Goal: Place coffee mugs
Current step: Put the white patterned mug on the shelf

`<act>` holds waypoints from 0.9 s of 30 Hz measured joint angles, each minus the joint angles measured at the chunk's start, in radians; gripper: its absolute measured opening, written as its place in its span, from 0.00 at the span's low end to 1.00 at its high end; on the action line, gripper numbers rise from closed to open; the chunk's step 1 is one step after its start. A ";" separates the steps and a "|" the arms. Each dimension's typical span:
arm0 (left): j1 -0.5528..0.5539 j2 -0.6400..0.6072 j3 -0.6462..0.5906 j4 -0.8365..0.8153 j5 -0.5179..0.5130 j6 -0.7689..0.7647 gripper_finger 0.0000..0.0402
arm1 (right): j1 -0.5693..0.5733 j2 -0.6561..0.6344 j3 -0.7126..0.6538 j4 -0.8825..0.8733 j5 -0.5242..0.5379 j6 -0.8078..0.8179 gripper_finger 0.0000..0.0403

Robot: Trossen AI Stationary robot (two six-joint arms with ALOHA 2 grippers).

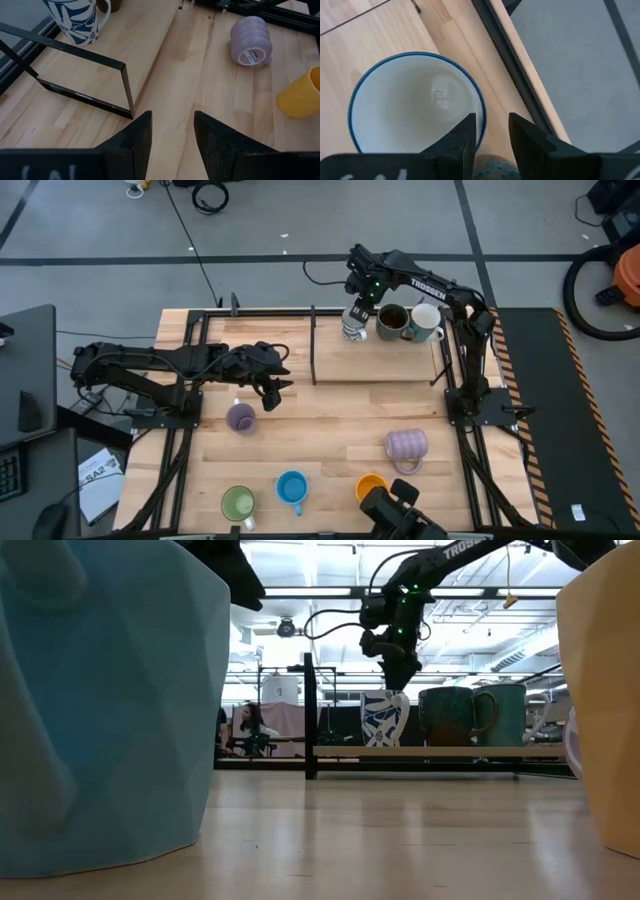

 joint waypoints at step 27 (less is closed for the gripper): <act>-0.001 0.000 0.000 -0.001 0.000 0.000 0.38 | -0.016 0.037 0.000 -0.031 -0.068 -0.043 0.05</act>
